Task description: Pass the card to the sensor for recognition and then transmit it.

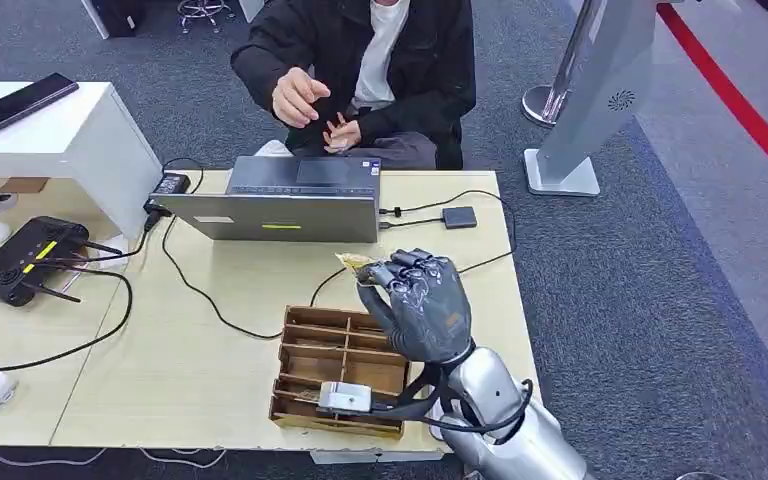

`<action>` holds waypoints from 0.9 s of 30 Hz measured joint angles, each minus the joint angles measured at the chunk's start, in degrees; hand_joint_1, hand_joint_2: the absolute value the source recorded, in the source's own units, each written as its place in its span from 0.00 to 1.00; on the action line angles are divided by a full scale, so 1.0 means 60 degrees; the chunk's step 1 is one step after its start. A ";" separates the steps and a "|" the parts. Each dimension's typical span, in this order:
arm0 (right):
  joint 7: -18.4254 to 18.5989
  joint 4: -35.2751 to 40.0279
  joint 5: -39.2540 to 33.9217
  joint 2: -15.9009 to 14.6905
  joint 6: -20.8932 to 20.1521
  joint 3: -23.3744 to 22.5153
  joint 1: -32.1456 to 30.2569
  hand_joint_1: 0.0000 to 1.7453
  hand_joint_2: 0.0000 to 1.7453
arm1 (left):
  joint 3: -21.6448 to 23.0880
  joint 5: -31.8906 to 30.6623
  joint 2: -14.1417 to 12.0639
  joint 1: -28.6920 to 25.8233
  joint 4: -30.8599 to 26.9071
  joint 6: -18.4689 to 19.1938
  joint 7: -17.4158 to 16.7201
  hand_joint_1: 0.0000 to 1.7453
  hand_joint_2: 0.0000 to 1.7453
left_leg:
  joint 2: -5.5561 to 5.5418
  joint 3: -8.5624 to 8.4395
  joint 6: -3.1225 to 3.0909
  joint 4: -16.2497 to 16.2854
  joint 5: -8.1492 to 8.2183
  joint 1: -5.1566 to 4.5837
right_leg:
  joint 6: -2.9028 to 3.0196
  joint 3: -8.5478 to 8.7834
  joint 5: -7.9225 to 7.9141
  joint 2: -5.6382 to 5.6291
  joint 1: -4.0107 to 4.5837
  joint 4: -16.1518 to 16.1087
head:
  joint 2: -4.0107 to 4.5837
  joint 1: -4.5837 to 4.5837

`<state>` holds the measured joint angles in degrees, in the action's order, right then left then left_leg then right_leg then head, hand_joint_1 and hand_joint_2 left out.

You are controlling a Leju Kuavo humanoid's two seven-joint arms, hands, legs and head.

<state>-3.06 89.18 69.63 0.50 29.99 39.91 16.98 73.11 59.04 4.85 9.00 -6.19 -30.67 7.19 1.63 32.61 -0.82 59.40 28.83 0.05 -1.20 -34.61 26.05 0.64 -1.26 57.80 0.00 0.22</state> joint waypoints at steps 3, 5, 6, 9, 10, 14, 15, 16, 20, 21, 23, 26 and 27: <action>0.0081 -0.0187 0.0008 0.0077 -0.0062 -0.0113 0.0179 1.00 1.00 | 0.0080 -0.0044 0.0004 0.0049 0.0000 -0.0004 -0.0044 0.00 0.00 | 0.0000 -0.0001 0.0000 0.0000 0.0000 0.0000 | 0.0000 0.0001 0.0000 0.0000 0.0000 0.0000 | 0.0000 0.0000; 0.0106 -0.0310 0.0008 0.0120 -0.0123 -0.0186 0.0271 1.00 1.00 | 0.0152 -0.0087 0.0011 0.0060 0.0000 -0.0004 -0.0073 0.00 0.00 | 0.0000 -0.0001 0.0000 0.0000 0.0000 0.0000 | 0.0000 0.0000 -0.0001 0.0000 0.0000 0.0000 | 0.0000 0.0000; 0.0117 -0.0372 0.0015 0.0139 -0.0146 -0.0219 0.0314 1.00 1.00 | 0.0189 -0.0098 0.0015 0.0065 0.0000 0.0004 -0.0099 0.00 0.00 | 0.0000 -0.0001 0.0000 0.0000 0.0000 0.0000 | 0.0000 0.0000 -0.0001 0.0000 0.0000 0.0000 | 0.0000 0.0000; 0.0161 -0.0587 0.0033 0.0201 -0.0200 -0.0321 0.0463 1.00 1.00 | 0.0255 -0.0156 0.0029 0.0083 0.0000 0.0029 -0.0139 0.00 0.00 | 0.0000 -0.0001 0.0000 0.0001 0.0000 -0.0001 | 0.0000 0.0000 -0.0001 0.0000 0.0000 0.0001 | 0.0000 0.0000; 0.0183 -0.0664 0.0059 0.0215 -0.0211 -0.0346 0.0519 1.00 1.00 | 0.0284 -0.0160 0.0033 0.0090 0.0000 0.0025 -0.0164 0.00 0.00 | 0.0000 0.0000 0.0000 0.0001 0.0000 0.0000 | 0.0000 0.0000 -0.0001 0.0000 0.0000 0.0001 | 0.0000 0.0000; 0.0244 -0.0904 0.0106 0.0295 -0.0371 -0.0423 0.0790 1.00 1.00 | 0.0411 -0.0251 0.0047 0.0124 0.0000 0.0105 -0.0211 0.00 0.00 | 0.0001 0.0000 0.0000 0.0001 0.0000 -0.0001 | 0.0000 0.0000 -0.0001 0.0000 0.0000 0.0001 | 0.0000 0.0000; 0.0263 -0.0963 0.0117 0.0321 -0.0412 -0.0445 0.0853 1.00 1.00 | 0.0444 -0.0266 0.0047 0.0139 0.0000 0.0128 -0.0222 0.00 0.00 | 0.0000 0.0000 0.0000 0.0001 0.0000 0.0000 | 0.0000 0.0000 -0.0001 0.0000 0.0000 0.0001 | 0.0000 0.0000; 0.0303 -0.1021 0.0128 0.0347 -0.0452 -0.0478 0.0913 1.00 1.00 | 0.0459 -0.0266 0.0047 0.0150 0.0000 0.0207 -0.0237 0.00 0.00 | 0.0000 0.0000 0.0000 0.0001 0.0000 0.0000 | 0.0000 0.0000 -0.0001 0.0001 0.0000 0.0001 | 0.0000 0.0004; 0.0463 -0.1243 0.0219 0.0460 -0.0685 -0.0572 0.1192 1.00 1.00 | 0.0503 -0.0178 0.0033 0.0161 0.0000 0.0973 -0.0354 0.00 0.00 | 0.0001 0.0000 0.0000 0.0000 -0.0001 0.0000 | 0.0000 0.0000 -0.0001 0.0000 0.0000 0.0001 | 0.0000 0.0004; 0.0500 -0.1279 0.0230 0.0481 -0.0721 -0.0594 0.1248 1.00 1.00 | 0.0503 -0.0146 0.0022 0.0156 0.0000 0.1207 -0.0361 0.00 0.00 | 0.0000 0.0000 0.0000 0.0000 -0.0001 0.0000 | 0.0000 0.0000 -0.0001 0.0000 0.0000 0.0001 | 0.0000 0.0000; 0.0518 -0.1330 0.0248 0.0507 -0.0765 -0.0631 0.1312 1.00 1.00 | 0.0503 -0.0058 -0.0026 0.0121 0.0000 0.1727 -0.0379 0.00 0.00 | 0.0000 0.0000 0.0000 0.0000 -0.0001 0.0001 | 0.0000 0.0001 -0.0001 0.0001 0.0000 0.0002 | 0.0000 0.0000; 0.0547 -0.1410 0.0248 0.0518 -0.0830 -0.0681 0.1341 1.00 1.00 | 0.0503 0.0109 -0.0175 0.0001 0.0000 0.2558 -0.0314 0.00 0.00 | 0.0000 0.0001 0.0000 0.0000 0.0000 0.0002 | 0.0000 0.0000 -0.0001 0.0000 0.0000 0.0003 | 0.0000 0.0000; 0.0547 -0.1432 0.0248 0.0521 -0.0841 -0.0707 0.1344 0.81 1.00 | 0.0503 0.0142 -0.0214 -0.0043 0.0000 0.2800 -0.0288 0.00 0.00 | -0.0001 0.0002 0.0000 0.0000 0.0000 0.0002 | 0.0000 0.0000 0.0000 0.0002 0.0000 0.0003 | 0.0000 0.0000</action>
<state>0.22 80.59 71.12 3.63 24.94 35.67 25.05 76.13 59.89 3.57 8.74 -6.19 -13.87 5.46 1.63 32.62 -0.82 59.40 28.83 0.06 -1.20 -34.61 26.05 0.65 -1.26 57.82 0.00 0.22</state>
